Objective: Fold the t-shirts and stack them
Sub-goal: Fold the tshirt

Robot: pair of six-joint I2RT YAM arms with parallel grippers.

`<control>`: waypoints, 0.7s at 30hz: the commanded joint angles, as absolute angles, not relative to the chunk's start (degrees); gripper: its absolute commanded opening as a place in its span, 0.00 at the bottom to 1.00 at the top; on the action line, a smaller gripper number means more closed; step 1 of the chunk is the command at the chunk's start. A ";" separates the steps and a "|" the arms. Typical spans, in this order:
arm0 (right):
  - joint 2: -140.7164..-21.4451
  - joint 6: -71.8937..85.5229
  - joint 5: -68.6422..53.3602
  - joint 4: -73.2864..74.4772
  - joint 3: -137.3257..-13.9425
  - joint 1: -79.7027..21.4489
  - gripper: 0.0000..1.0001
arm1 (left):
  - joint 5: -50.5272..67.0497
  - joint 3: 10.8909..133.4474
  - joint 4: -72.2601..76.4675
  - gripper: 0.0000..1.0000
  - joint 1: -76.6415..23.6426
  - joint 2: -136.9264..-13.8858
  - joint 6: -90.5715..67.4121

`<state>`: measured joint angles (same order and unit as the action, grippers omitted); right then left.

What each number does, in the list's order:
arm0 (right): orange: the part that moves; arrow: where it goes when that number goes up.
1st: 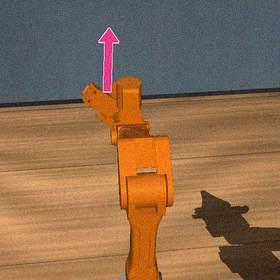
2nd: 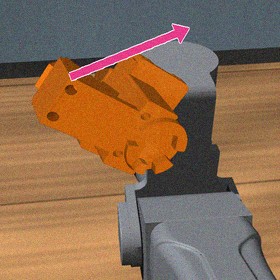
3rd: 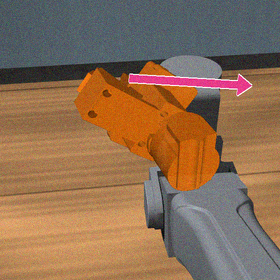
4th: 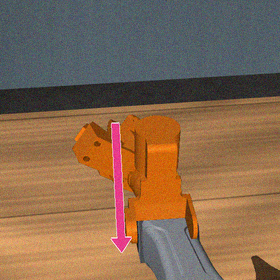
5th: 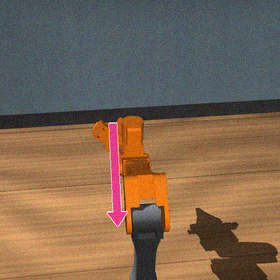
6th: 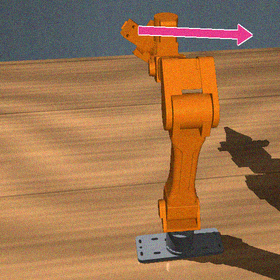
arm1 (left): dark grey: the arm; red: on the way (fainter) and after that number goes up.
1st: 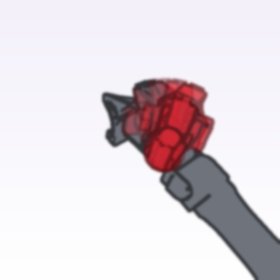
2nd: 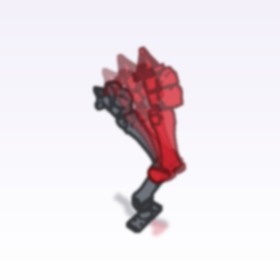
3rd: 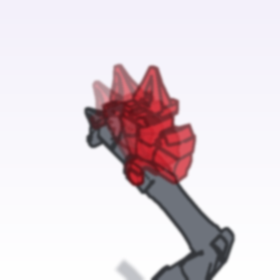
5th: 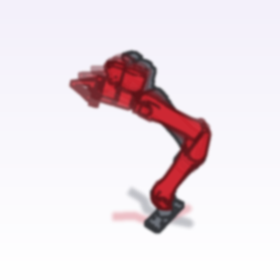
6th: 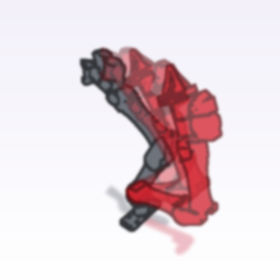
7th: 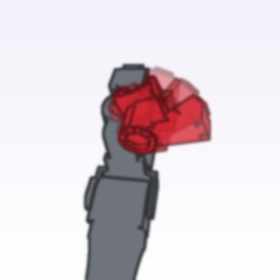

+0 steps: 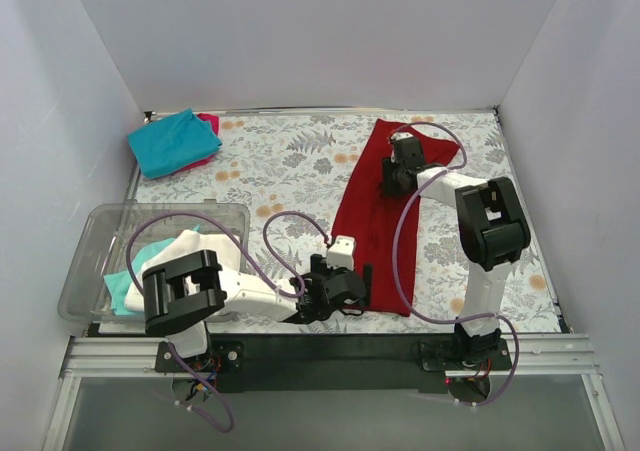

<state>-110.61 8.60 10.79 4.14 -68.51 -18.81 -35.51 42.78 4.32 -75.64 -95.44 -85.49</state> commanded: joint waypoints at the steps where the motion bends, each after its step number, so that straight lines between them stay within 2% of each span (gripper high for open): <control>1: -115.22 6.95 8.44 2.90 -73.73 -18.54 0.43 | -26.02 42.54 2.99 0.95 -78.04 -98.61 -89.82; 9: -119.35 6.94 1.15 2.99 -79.28 -19.25 0.42 | -22.33 42.01 5.98 0.95 -80.15 -100.28 -91.40; 17: -122.17 7.03 0.44 2.81 -81.12 -21.97 0.42 | -23.11 40.96 4.75 0.95 -80.77 -100.64 -92.11; 21: -120.15 7.29 4.28 3.86 -78.50 -21.89 0.42 | -25.74 41.22 2.46 0.96 -80.77 -98.97 -92.02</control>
<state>-119.63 6.83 3.03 2.37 -80.16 -21.52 -30.57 43.57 12.47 -79.31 -97.93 -89.12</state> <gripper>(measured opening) 0.419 0.953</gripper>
